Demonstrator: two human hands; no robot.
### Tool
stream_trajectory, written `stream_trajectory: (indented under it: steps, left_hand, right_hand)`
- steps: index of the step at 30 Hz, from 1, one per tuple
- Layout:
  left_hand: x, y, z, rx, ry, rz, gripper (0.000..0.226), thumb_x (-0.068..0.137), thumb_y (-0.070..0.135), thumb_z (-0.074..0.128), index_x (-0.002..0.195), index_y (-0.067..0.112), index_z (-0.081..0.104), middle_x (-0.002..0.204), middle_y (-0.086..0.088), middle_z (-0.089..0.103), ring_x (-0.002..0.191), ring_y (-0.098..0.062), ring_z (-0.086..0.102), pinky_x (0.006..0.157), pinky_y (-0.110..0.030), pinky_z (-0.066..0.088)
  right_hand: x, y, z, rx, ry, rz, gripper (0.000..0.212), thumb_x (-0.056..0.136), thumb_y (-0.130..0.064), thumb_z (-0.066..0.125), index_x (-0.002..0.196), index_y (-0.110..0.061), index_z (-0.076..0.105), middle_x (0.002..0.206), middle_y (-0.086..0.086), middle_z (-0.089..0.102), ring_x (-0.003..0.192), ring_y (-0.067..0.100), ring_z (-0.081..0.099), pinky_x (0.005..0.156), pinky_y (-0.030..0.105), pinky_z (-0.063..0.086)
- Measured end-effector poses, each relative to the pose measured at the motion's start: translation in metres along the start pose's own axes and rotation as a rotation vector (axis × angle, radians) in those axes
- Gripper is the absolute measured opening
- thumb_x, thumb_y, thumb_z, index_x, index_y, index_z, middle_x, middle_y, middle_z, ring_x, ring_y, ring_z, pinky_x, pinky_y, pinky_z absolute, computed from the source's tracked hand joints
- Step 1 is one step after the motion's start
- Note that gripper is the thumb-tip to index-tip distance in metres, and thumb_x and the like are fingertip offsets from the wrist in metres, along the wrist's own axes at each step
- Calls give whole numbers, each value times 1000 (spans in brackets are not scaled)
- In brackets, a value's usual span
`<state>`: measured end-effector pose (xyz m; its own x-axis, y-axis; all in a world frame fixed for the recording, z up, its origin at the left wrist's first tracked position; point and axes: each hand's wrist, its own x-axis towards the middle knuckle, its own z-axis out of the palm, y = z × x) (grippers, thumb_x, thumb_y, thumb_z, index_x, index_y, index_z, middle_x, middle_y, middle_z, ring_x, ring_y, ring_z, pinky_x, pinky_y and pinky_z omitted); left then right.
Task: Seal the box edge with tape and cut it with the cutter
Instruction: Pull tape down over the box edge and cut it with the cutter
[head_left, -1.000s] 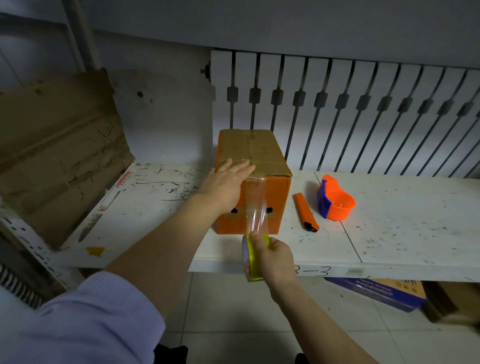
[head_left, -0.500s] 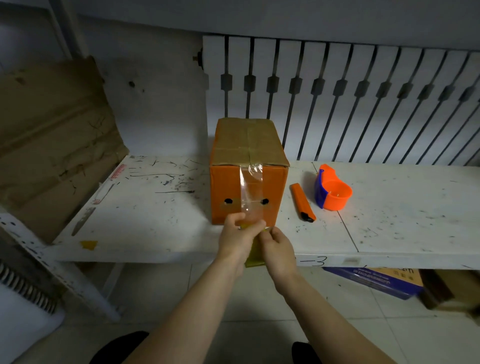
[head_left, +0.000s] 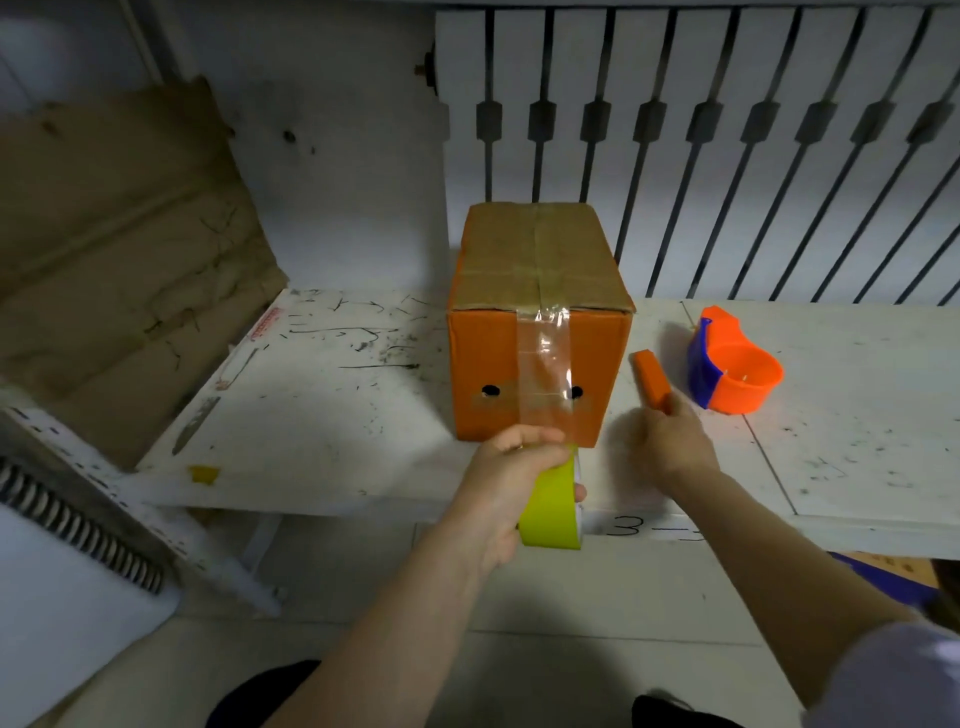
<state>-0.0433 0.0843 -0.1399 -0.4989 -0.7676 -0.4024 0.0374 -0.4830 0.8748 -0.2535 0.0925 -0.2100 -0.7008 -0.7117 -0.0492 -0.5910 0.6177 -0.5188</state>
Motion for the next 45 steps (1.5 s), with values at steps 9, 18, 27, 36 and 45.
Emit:
stream_trajectory:
  steps: [9, 18, 27, 36, 45]
  left_hand:
    - [4, -5, -5, 4, 36, 41, 12, 78, 5, 66, 84, 15, 64, 89, -14, 65, 48, -18, 66, 46, -22, 51]
    - [-10, 3, 1, 17, 81, 38, 13, 80, 3, 64, 91, 10, 62, 84, -14, 66, 46, -17, 66, 45, -23, 53]
    - [-22, 7, 10, 45, 107, 53, 11, 83, 2, 61, 89, 10, 58, 73, -12, 62, 44, -16, 63, 42, -24, 51]
    - [-26, 8, 10, 96, 121, 65, 13, 80, 5, 66, 84, 17, 62, 97, -17, 67, 86, -30, 68, 77, -41, 57]
    - [-29, 14, 14, 58, 152, 16, 8, 78, 11, 69, 83, 14, 63, 89, -15, 64, 81, -29, 61, 78, -39, 51]
  right_hand:
    - [2, -26, -5, -146, 93, 77, 30, 90, -11, 53, 117, 0, 47, 118, 21, 51, 99, 36, 59, 77, 40, 49]
    - [-54, -13, -31, 698, -73, 258, 25, 95, -10, 38, 116, -3, 49, 93, 15, 60, 81, 27, 59, 67, 36, 50]
    - [-115, -26, -81, 1031, -287, -10, 33, 95, 0, 39, 127, -10, 42, 99, 10, 60, 86, 22, 59, 80, 34, 53]
    - [-135, -34, -100, 817, -238, -213, 23, 98, -10, 38, 116, -13, 52, 84, 5, 64, 69, 18, 56, 65, 29, 52]
    - [-129, -35, -110, 562, -71, -249, 15, 94, -22, 50, 103, -16, 60, 74, 6, 63, 60, 17, 55, 59, 30, 51]
